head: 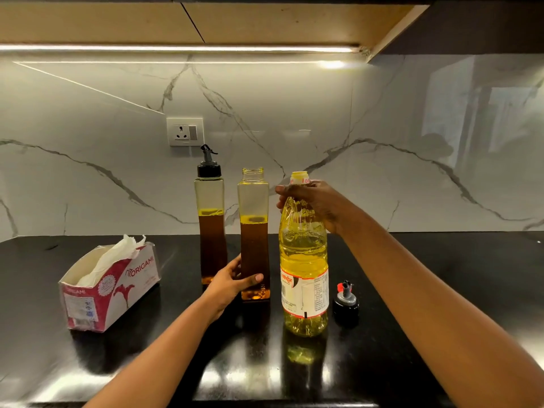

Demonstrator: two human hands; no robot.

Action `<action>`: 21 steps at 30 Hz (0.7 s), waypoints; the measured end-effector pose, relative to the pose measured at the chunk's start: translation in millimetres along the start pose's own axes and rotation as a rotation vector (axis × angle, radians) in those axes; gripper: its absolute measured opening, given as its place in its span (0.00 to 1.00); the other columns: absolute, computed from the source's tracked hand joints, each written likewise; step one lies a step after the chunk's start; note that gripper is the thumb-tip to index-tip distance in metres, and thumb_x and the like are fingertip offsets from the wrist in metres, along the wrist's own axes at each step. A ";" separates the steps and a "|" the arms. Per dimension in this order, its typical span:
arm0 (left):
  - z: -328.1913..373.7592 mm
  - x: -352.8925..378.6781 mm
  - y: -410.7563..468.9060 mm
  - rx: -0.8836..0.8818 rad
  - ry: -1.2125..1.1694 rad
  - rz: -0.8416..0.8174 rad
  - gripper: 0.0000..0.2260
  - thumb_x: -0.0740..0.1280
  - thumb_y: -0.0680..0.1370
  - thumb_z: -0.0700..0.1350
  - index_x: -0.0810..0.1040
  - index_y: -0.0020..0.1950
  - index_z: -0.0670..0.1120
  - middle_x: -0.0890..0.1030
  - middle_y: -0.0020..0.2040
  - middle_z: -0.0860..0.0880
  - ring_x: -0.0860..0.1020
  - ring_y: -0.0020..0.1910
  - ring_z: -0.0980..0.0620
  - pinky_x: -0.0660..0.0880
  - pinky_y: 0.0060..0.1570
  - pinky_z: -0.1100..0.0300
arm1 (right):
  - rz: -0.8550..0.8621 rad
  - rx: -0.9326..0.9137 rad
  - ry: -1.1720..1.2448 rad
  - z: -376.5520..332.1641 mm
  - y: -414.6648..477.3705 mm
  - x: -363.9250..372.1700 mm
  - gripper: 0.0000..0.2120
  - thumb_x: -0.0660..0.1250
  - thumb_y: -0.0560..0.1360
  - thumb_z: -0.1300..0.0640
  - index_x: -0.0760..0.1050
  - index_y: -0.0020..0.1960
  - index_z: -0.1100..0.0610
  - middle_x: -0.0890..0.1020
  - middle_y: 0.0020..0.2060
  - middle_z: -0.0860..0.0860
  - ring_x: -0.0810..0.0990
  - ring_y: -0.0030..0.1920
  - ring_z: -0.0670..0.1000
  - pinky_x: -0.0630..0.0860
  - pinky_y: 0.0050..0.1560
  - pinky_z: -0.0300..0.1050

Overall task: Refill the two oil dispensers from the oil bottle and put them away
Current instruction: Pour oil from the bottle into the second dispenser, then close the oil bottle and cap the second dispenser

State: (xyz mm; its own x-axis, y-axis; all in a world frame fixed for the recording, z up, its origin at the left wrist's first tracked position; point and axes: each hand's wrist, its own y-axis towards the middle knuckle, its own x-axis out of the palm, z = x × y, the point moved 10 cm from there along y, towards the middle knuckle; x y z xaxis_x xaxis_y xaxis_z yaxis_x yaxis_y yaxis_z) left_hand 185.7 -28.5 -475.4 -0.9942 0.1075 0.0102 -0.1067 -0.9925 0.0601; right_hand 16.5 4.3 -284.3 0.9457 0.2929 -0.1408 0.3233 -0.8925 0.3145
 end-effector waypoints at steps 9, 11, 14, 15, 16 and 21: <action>38.0 -7.7 -71.7 0.335 0.140 0.284 0.08 0.69 0.75 0.47 0.79 0.54 0.50 0.84 0.50 0.50 0.82 0.51 0.54 0.76 0.47 0.66 | 0.051 -0.067 0.077 -0.4 -7.4 10.1 0.09 0.71 0.71 0.52 0.78 0.44 0.58 0.82 0.39 0.55 0.81 0.42 0.55 0.78 0.50 0.51; 54.0 -0.6 -82.9 0.447 0.161 0.296 0.11 0.70 0.73 0.49 0.80 0.54 0.49 0.83 0.48 0.49 0.82 0.49 0.54 0.77 0.45 0.68 | 0.053 -0.073 0.084 -1.0 -9.4 11.8 0.09 0.71 0.72 0.52 0.77 0.46 0.57 0.82 0.40 0.56 0.81 0.43 0.55 0.77 0.51 0.52; 64.4 15.6 -89.9 0.524 0.128 0.213 0.19 0.72 0.69 0.57 0.79 0.56 0.49 0.83 0.50 0.48 0.82 0.51 0.48 0.78 0.47 0.63 | 0.090 -0.065 0.012 0.0 -12.8 12.5 0.11 0.70 0.72 0.48 0.77 0.48 0.54 0.83 0.44 0.55 0.81 0.48 0.55 0.77 0.54 0.54; 62.0 23.9 -87.4 0.515 0.135 0.145 0.25 0.74 0.67 0.61 0.77 0.59 0.50 0.83 0.52 0.49 0.81 0.52 0.49 0.79 0.48 0.61 | 0.111 -0.063 -0.026 0.6 -13.8 12.8 0.13 0.70 0.71 0.46 0.77 0.49 0.53 0.83 0.47 0.55 0.80 0.51 0.55 0.77 0.53 0.53; 57.9 33.8 -84.4 0.484 0.157 0.075 0.31 0.75 0.64 0.63 0.74 0.62 0.52 0.82 0.54 0.50 0.81 0.54 0.51 0.79 0.50 0.60 | 0.131 -0.066 -0.055 0.1 -15.7 13.8 0.14 0.70 0.70 0.44 0.77 0.50 0.51 0.82 0.49 0.55 0.80 0.53 0.55 0.76 0.52 0.51; 32.3 68.0 -69.5 0.322 0.185 -0.134 0.42 0.81 0.61 0.53 0.60 0.68 0.66 0.75 0.64 0.54 0.76 0.63 0.55 0.77 0.56 0.60 | 0.160 -0.137 -0.100 -6.8 -22.8 21.8 0.07 0.67 0.72 0.44 0.75 0.46 0.46 0.80 0.46 0.50 0.78 0.50 0.50 0.74 0.51 0.44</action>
State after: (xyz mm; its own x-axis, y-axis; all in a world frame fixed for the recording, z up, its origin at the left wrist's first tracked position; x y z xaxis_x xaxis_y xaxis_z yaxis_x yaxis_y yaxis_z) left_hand 126.1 49.6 -446.7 -0.9611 0.1935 -0.1972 -0.2545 -0.8979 0.3592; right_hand 29.9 33.3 -288.1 0.9795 0.1096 -0.1691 0.1772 -0.8681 0.4638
